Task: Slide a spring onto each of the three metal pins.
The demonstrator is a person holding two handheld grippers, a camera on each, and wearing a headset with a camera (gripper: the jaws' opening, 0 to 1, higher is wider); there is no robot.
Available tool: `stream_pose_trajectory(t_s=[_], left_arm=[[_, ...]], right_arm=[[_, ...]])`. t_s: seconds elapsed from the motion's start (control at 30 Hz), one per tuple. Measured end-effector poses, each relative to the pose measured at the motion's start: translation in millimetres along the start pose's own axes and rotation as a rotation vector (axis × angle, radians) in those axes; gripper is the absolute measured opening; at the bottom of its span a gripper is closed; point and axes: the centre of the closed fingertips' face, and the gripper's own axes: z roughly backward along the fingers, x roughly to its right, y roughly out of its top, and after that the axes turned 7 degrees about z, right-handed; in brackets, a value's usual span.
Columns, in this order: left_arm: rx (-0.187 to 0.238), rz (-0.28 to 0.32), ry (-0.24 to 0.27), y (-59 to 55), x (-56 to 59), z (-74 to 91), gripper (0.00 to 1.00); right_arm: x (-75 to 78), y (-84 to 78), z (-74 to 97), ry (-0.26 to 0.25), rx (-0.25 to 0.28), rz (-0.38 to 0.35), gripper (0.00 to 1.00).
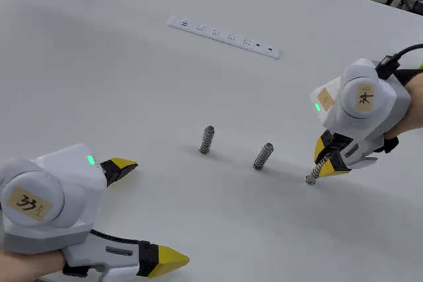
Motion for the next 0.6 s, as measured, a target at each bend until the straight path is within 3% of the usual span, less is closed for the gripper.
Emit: stream_pose_trajectory(t_s=[0.6], left_arm=[[0.007,0.007,-0.004,4.0,1.1,-0.8,0.95]], right_arm=[[-5.2,2.4,-9.7,0.012,0.004,-0.01,0.08]])
